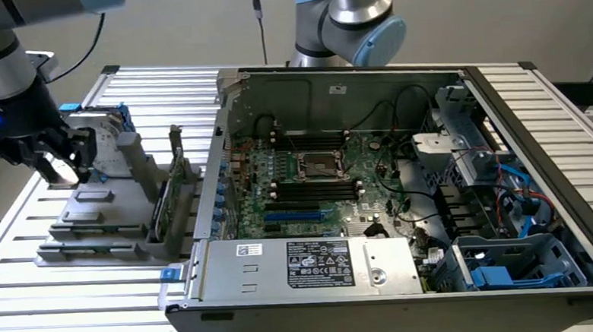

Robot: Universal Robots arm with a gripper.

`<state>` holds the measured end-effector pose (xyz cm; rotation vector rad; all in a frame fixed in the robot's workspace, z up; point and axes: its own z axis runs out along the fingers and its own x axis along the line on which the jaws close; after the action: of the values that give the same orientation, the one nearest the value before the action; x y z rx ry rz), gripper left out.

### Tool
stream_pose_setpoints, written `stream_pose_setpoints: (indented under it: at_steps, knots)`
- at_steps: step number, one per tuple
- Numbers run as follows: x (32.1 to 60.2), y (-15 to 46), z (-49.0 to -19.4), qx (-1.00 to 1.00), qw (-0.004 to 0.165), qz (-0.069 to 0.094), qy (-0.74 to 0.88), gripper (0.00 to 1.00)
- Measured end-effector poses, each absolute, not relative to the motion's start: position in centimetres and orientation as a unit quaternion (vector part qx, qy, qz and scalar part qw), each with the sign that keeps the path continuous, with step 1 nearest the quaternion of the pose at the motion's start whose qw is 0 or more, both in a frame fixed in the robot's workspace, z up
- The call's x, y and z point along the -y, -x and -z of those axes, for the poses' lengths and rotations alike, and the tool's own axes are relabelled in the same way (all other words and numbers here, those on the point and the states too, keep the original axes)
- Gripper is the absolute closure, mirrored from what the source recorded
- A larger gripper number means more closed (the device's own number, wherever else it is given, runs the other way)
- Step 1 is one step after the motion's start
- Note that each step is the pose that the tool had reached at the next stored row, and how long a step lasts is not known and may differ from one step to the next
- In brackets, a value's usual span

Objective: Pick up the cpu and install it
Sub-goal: 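Pick up the cpu and move it towards the insertion slot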

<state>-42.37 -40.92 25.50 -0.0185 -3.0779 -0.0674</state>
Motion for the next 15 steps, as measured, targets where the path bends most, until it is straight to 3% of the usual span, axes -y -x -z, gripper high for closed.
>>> stream_pose_setpoints:
  at_steps: [15]
  knots:
    - [39.3, 39.9, -32.3, 0.999, 0.031, 0.022, 0.006, 0.45]
